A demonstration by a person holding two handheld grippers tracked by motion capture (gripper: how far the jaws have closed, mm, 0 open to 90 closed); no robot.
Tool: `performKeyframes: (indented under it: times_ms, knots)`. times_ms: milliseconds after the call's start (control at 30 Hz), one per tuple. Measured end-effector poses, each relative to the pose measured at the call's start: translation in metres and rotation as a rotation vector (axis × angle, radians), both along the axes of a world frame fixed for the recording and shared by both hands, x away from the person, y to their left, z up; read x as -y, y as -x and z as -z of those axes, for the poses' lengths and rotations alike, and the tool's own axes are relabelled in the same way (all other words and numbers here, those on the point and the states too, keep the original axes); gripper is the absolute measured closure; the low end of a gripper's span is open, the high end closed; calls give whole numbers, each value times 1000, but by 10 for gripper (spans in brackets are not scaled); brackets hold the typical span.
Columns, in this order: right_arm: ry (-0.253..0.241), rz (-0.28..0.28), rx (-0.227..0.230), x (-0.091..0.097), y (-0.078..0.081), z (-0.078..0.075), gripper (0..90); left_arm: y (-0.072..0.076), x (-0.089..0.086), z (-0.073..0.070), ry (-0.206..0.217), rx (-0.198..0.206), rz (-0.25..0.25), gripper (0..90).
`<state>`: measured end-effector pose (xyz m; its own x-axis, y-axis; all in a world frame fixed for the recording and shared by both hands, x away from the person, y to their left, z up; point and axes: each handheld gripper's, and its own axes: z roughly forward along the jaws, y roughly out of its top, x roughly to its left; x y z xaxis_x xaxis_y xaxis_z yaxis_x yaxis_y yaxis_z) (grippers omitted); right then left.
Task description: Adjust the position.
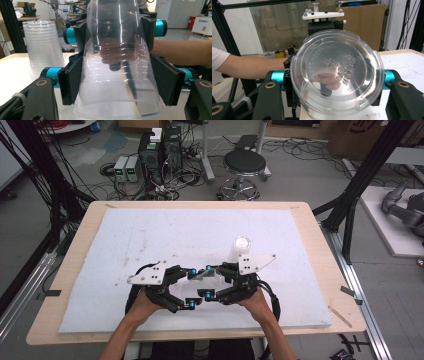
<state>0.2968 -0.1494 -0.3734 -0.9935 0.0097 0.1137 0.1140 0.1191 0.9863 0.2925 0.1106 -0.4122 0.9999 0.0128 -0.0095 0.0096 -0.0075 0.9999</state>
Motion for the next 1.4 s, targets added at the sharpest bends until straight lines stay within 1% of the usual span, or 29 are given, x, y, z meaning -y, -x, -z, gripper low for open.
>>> performKeyframes:
  times_ms: [167, 567, 633, 667, 700, 733, 767, 933, 1000, 1067, 1100, 1133, 1200, 1267, 1333, 1400]
  knots:
    - [2, 0, -6, 0, 0, 0, 427, 0, -1, 0, -8, -7, -1, 332]
    - [8, 4, 5, 0, 0, 0, 419, 0, 0, 0, -15, -21, -3, 367]
    - [10, 2, 14, -1, 1, 0, 385, 0, 0, 0, -17, -27, -4, 367]
    - [12, 8, 23, -1, 1, 0, 342, 0, 0, 0, -21, -28, -4, 366]
    - [15, 18, 26, -2, 2, 0, 273, 0, 0, 0, -25, -29, -5, 366]
    - [15, 27, 23, -2, 3, 0, 200, 0, 0, 0, -27, -29, -5, 366]
    - [23, 37, 14, -3, 3, 0, 166, 0, 0, 0, -25, -30, -4, 366]
    - [42, 42, 17, -5, 3, 1, 144, 1, -1, 0, -25, -32, -6, 366]
    - [43, 40, 21, -4, 4, 0, 144, 1, -2, 0, -34, -30, -9, 365]
    - [49, 43, 21, -3, 5, 0, 144, 2, -5, -1, -58, -34, -23, 364]
    - [55, 44, 24, -2, 5, -1, 142, 3, -8, -2, -87, -37, -33, 363]
    - [66, 49, 27, -2, 6, 0, 135, 4, -10, -4, -125, -39, -45, 364]
    - [99, 47, 30, -1, 7, 0, 135, 5, -17, -7, -178, -52, -65, 364]
    - [150, 60, 42, -1, 10, 0, 135, 6, -23, -11, -239, -55, -79, 364]
    - [217, 71, 63, -2, 11, 0, 135, 7, -27, -17, -323, -52, -81, 365]
    - [279, 73, 70, -4, 12, -1, 135, 6, -29, -23, -416, -35, -78, 364]
